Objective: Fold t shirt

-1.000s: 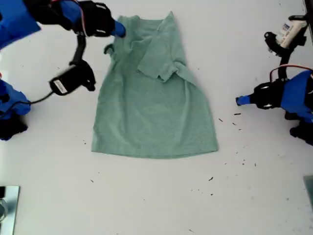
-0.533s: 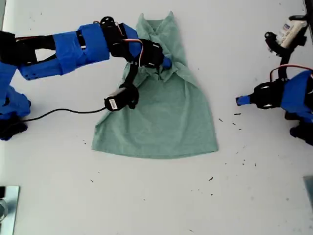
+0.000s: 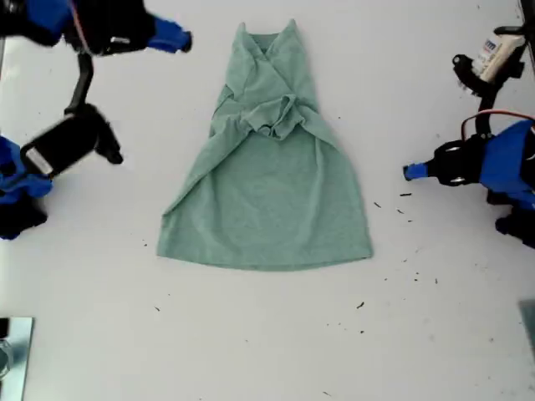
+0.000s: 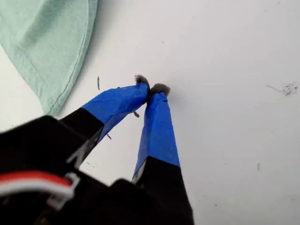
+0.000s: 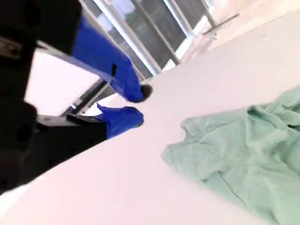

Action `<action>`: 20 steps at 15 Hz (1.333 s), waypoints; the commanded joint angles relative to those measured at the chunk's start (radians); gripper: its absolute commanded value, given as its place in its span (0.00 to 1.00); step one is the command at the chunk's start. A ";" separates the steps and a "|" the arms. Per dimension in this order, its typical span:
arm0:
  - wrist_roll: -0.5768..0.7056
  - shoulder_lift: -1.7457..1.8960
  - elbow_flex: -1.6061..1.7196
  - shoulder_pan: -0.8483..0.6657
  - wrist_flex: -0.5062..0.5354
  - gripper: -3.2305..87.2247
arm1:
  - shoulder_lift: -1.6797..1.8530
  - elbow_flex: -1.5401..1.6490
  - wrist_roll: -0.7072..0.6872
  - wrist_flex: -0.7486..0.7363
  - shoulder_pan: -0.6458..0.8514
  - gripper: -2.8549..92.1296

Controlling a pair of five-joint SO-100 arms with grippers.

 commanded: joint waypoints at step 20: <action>-0.393 1.206 1.258 0.337 -0.058 0.03 | -1.609 -1.167 0.196 0.034 -0.380 0.35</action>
